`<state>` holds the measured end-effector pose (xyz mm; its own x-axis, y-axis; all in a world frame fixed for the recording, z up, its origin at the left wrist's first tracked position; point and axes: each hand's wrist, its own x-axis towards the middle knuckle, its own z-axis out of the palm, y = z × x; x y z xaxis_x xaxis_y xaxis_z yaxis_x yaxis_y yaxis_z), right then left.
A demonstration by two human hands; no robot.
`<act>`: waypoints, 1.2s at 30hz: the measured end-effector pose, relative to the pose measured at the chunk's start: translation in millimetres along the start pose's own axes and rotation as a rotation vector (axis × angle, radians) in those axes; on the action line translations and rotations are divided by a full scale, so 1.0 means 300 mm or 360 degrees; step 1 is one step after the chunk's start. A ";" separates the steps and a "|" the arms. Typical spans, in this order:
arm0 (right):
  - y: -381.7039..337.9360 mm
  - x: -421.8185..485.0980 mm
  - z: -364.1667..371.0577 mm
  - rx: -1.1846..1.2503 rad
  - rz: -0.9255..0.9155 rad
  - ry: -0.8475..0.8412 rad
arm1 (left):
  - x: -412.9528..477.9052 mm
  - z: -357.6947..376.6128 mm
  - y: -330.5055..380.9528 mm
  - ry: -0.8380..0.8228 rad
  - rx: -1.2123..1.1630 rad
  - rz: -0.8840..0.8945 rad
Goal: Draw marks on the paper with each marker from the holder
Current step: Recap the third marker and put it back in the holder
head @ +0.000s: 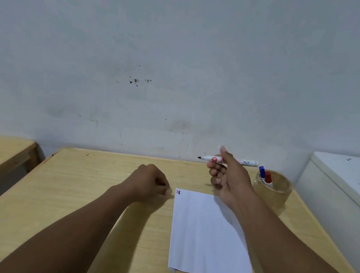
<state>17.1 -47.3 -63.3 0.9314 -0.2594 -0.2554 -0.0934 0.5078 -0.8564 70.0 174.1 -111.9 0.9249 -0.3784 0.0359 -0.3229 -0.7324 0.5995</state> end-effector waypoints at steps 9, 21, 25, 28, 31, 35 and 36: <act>-0.147 -0.056 -0.064 0.0210 -0.0086 0.0016 | 0.060 -0.084 0.265 0.0153 -0.1510 -0.0042; -0.183 -0.108 -0.108 0.0244 -0.0307 0.0119 | 0.103 0.002 0.451 -0.0120 -0.1871 0.0036; -0.189 -0.123 -0.110 0.0219 -0.0329 0.0119 | 0.105 0.010 0.473 -0.0106 -0.1869 0.0053; -0.194 -0.131 -0.114 0.0186 -0.0361 0.0119 | 0.106 0.015 0.481 -0.0086 -0.1864 0.0071; -0.193 -0.135 -0.113 0.0127 -0.0371 0.0061 | 0.103 0.026 0.496 -0.0102 -0.1825 0.0102; -0.201 -0.140 -0.105 0.0167 -0.0362 -0.0030 | 0.111 0.017 0.534 -0.0016 -0.1767 0.0149; -0.208 -0.141 -0.101 0.0189 -0.0346 -0.0045 | 0.114 0.011 0.543 0.0011 -0.1739 0.0160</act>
<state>-27.3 -92.9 -12.7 0.9347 -0.3509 -0.0568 0.1507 0.5359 -0.8307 48.4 40.0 -15.7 0.9066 -0.4026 0.1267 -0.0480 0.1998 0.9787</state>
